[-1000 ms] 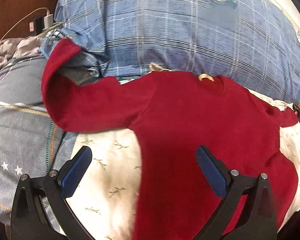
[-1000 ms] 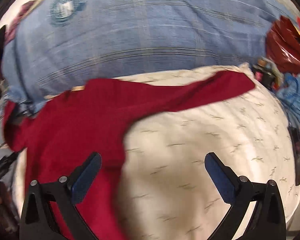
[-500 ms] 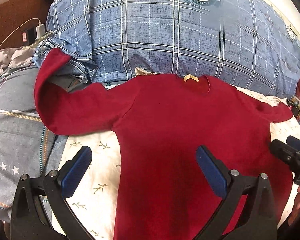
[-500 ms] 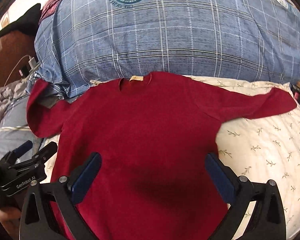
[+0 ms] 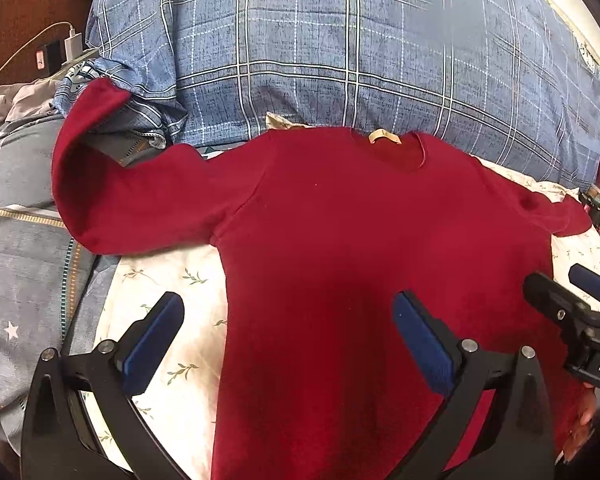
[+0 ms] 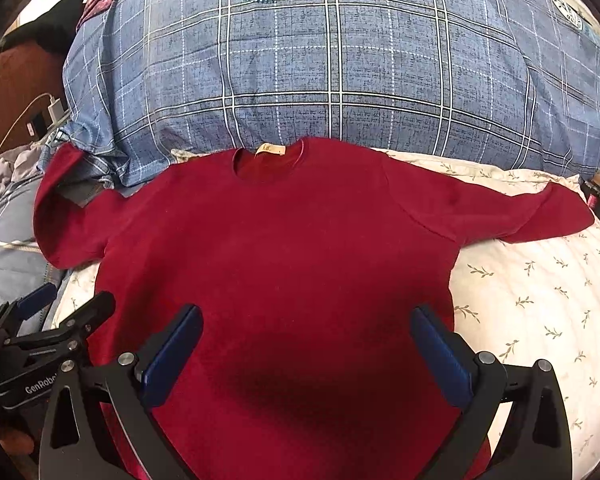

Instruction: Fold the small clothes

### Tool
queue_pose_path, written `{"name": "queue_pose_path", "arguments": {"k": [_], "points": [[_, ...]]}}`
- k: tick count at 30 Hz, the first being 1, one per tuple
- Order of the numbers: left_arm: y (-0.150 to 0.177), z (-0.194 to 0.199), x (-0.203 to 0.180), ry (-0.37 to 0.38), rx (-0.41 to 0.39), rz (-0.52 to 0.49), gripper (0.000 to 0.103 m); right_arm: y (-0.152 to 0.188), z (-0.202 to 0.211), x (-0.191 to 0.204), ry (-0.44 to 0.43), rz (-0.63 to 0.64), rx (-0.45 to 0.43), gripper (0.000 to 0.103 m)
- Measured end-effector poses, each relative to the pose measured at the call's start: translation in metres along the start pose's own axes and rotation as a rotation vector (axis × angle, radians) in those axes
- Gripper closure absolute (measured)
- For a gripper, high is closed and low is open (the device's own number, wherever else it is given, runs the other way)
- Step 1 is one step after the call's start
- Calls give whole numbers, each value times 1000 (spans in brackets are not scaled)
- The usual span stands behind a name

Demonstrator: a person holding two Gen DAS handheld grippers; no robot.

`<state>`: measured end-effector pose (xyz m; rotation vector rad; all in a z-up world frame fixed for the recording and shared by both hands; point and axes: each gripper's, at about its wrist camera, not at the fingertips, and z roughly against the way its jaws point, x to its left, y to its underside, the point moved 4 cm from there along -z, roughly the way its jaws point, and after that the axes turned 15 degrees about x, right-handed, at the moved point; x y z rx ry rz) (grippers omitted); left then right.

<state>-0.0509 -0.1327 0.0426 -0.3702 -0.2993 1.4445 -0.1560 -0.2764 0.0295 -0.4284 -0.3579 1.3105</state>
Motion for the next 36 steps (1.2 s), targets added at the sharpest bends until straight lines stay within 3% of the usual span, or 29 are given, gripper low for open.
{"name": "queue_pose_path", "arguments": {"k": [36], "points": [[-4,-26,6,2,52,31,0,-11,-33,4,32,14,39,1]]}}
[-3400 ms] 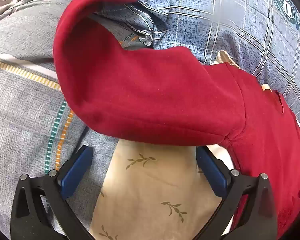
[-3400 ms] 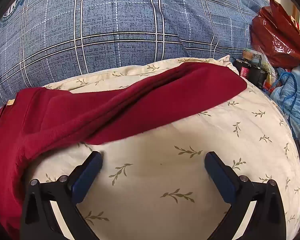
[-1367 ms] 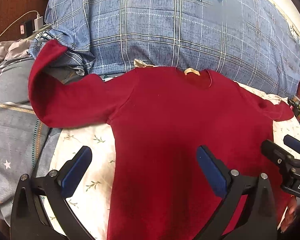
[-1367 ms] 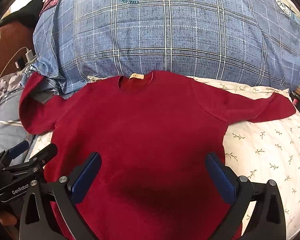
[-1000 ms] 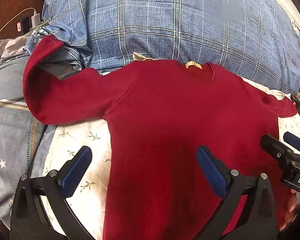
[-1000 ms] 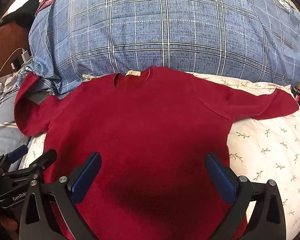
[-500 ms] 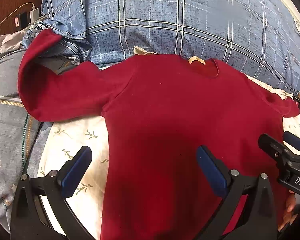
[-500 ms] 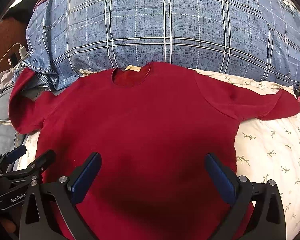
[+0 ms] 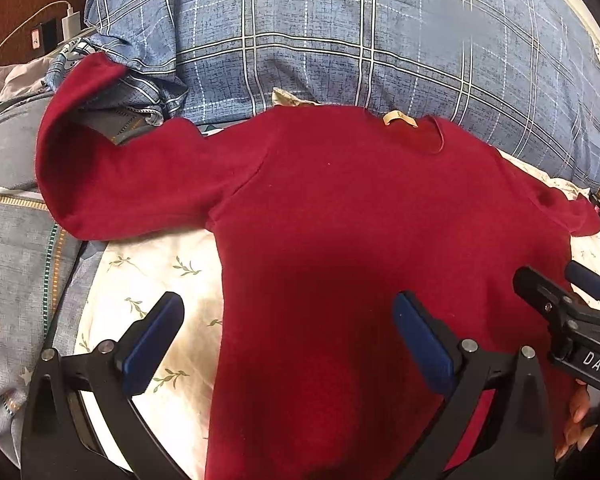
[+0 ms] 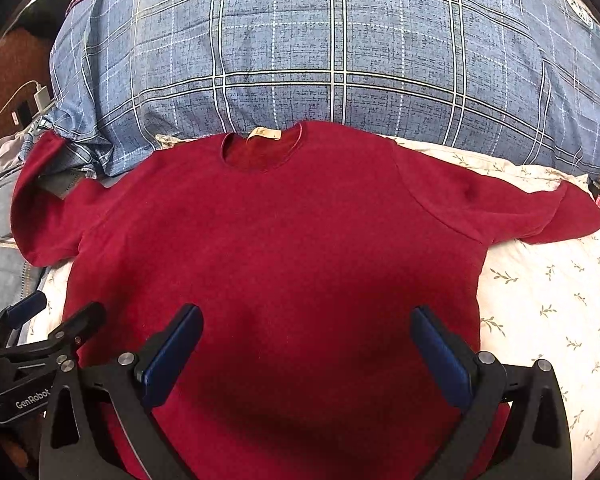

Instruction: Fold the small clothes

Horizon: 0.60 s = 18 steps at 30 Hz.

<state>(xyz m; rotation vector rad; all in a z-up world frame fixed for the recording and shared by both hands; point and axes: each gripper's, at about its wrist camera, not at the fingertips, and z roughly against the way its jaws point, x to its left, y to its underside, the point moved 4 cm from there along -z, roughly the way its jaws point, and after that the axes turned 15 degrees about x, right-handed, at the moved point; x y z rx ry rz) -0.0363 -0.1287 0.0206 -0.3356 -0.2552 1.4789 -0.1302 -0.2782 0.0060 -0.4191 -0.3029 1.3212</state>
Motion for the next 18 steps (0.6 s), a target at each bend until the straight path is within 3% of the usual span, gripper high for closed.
{"name": "queue_pose_path", "arguments": {"k": [18], "points": [[-3,-4,10,-4,3,30,0,-2,-8,17,-18,34,12,3]]}}
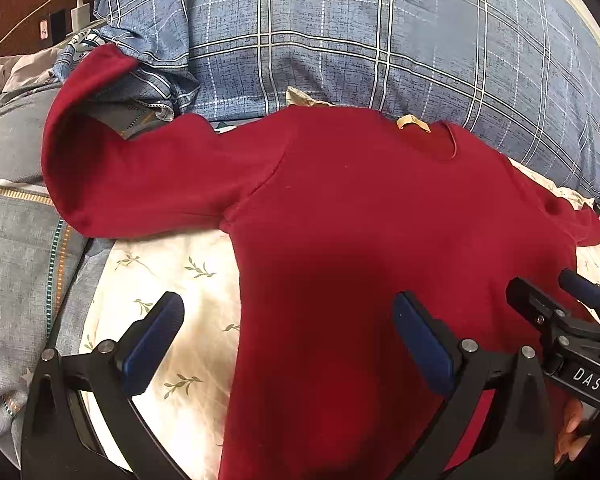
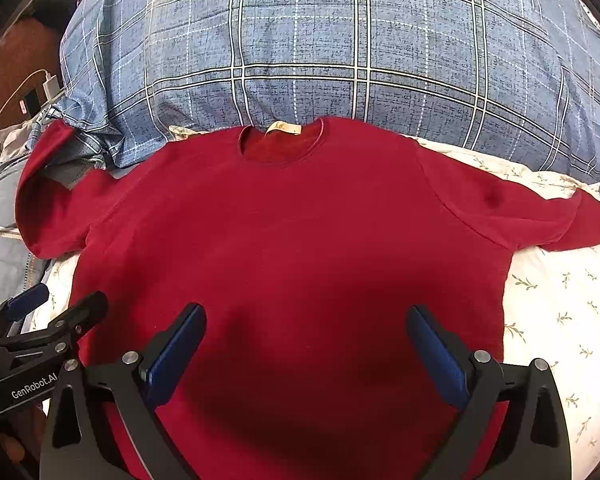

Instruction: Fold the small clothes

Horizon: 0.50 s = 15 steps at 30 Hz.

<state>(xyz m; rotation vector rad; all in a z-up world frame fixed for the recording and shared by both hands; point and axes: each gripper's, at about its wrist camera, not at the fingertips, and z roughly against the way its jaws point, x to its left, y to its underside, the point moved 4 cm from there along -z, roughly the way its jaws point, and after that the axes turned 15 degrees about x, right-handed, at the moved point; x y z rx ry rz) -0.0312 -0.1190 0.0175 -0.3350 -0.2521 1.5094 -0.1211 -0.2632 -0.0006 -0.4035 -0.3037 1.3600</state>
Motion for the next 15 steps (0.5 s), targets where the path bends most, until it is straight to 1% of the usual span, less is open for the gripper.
{"name": "queue_pose_path", "arguments": {"k": [15], "points": [[-2,0,10,-1,0,24,0,-5,-4,4,-1,-2,11,3]]}}
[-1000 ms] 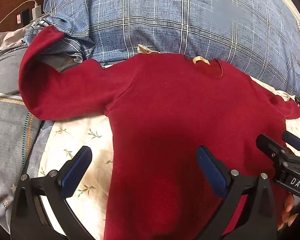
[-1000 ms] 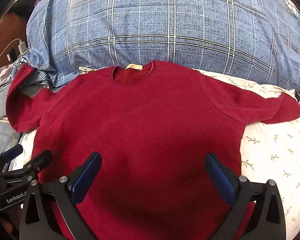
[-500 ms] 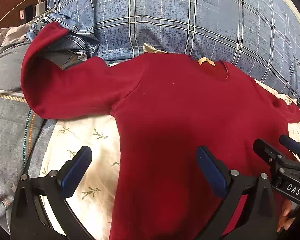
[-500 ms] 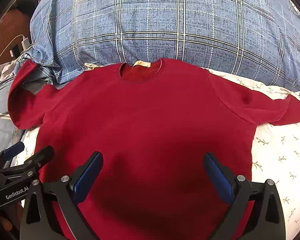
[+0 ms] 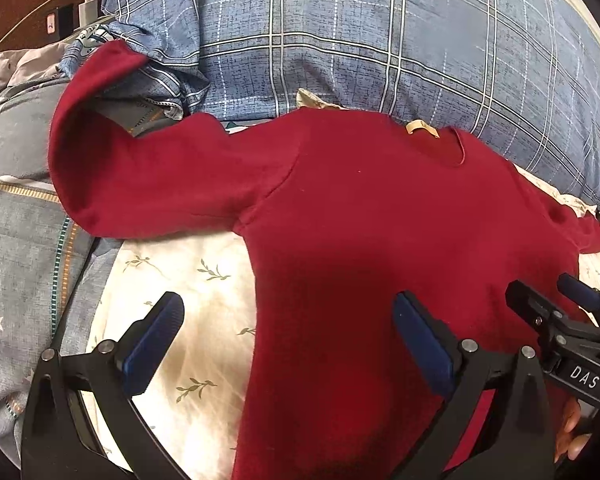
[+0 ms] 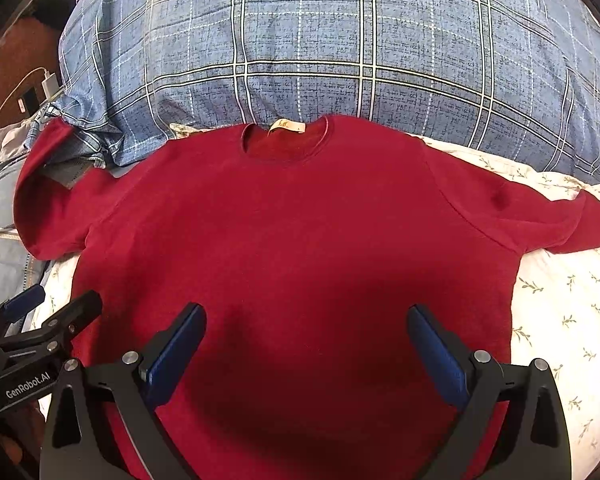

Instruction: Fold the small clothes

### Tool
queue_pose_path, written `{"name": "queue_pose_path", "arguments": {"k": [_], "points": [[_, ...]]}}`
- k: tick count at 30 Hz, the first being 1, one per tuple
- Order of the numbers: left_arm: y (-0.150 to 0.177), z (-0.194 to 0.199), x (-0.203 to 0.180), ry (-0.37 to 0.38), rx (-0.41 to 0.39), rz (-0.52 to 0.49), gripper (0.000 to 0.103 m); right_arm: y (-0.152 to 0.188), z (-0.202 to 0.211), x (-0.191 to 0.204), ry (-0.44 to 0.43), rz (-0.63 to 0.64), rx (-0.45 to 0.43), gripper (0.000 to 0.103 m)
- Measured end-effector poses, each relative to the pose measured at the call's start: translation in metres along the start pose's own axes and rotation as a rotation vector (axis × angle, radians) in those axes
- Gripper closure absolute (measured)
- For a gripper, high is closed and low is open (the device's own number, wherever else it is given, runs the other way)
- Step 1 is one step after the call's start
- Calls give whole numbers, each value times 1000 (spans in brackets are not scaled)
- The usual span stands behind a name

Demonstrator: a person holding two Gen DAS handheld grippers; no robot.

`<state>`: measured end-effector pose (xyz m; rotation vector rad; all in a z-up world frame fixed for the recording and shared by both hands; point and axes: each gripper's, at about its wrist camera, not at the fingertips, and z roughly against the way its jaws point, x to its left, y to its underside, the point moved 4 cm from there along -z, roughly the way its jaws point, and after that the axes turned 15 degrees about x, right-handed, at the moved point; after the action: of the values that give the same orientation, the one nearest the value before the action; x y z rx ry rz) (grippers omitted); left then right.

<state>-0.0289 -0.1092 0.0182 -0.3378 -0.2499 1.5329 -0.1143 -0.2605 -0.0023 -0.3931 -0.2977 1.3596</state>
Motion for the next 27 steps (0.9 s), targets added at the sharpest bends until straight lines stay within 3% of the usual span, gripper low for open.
{"name": "queue_pose_path", "arguments": {"k": [27], "points": [[-5,12,31,-28,-26,41,0,-4,-3,22,-63,53,9,4]]}}
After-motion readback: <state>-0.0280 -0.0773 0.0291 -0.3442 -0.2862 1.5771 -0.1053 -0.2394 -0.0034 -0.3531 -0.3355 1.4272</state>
